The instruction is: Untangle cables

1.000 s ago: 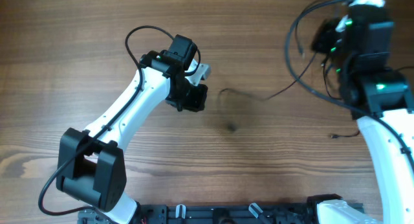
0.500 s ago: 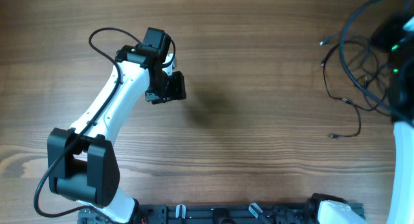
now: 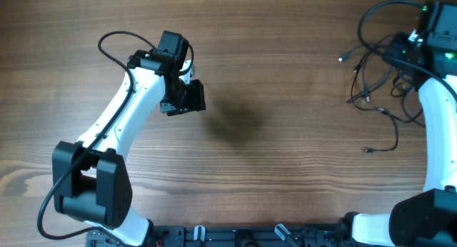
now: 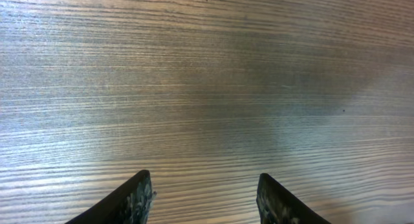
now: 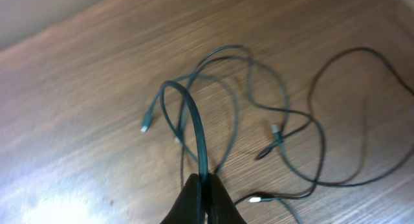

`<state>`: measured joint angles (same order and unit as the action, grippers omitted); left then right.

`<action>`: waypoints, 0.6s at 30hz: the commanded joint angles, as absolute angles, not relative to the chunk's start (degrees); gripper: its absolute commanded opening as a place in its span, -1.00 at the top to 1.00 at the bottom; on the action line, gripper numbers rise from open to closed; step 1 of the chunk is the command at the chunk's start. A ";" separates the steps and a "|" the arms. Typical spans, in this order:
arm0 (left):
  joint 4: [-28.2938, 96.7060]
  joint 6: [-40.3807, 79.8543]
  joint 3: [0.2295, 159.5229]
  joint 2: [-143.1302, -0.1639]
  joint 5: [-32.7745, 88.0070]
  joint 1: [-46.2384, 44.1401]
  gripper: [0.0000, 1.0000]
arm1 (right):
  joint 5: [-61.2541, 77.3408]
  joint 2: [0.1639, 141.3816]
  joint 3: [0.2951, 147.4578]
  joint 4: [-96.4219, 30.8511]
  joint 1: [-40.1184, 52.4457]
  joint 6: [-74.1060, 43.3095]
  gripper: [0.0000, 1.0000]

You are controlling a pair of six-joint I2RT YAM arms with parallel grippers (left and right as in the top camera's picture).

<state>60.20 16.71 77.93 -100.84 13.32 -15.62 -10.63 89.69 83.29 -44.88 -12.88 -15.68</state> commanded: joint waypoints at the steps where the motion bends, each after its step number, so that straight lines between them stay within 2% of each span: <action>1: 60.69 17.21 77.78 -100.29 13.21 -15.49 -0.08 | -17.12 89.80 83.50 -45.98 -18.31 -25.41 0.70; 2: 60.73 17.21 77.78 -100.29 13.21 -15.49 -0.08 | -17.08 89.80 83.50 -47.13 -20.64 -28.18 0.13; 3: 60.73 17.21 77.78 -100.29 13.21 -15.49 -0.08 | -16.88 89.80 83.50 -48.01 -22.15 -29.65 -0.27; 5: 60.71 17.23 77.78 -100.29 13.21 -15.49 -0.08 | -12.71 89.80 83.50 -48.99 -25.45 -29.95 -0.85; 6: 60.69 17.23 77.78 -100.29 13.23 -15.49 -0.10 | -9.96 89.80 83.50 -49.45 -26.52 -29.34 -0.99; 12: 60.71 17.21 77.78 -100.29 13.21 -15.49 -0.16 | -2.85 89.80 83.50 -52.97 -27.59 -25.78 -0.99; 14: 60.71 17.21 77.78 -100.29 13.23 -15.49 -0.24 | 3.22 89.80 83.48 -53.78 -27.62 -23.07 -1.00; 16: 60.69 17.21 77.78 -100.29 13.21 -15.49 -0.41 | 10.48 89.80 83.13 -55.20 -27.59 -18.15 -0.99; 18: 60.51 17.21 77.78 -100.29 13.21 -15.49 -0.44 | 13.02 89.80 81.97 -55.33 -27.55 -16.29 -0.99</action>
<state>60.66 17.08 77.93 -100.84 13.32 -15.62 4.36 89.69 83.26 -55.29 -27.75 -21.52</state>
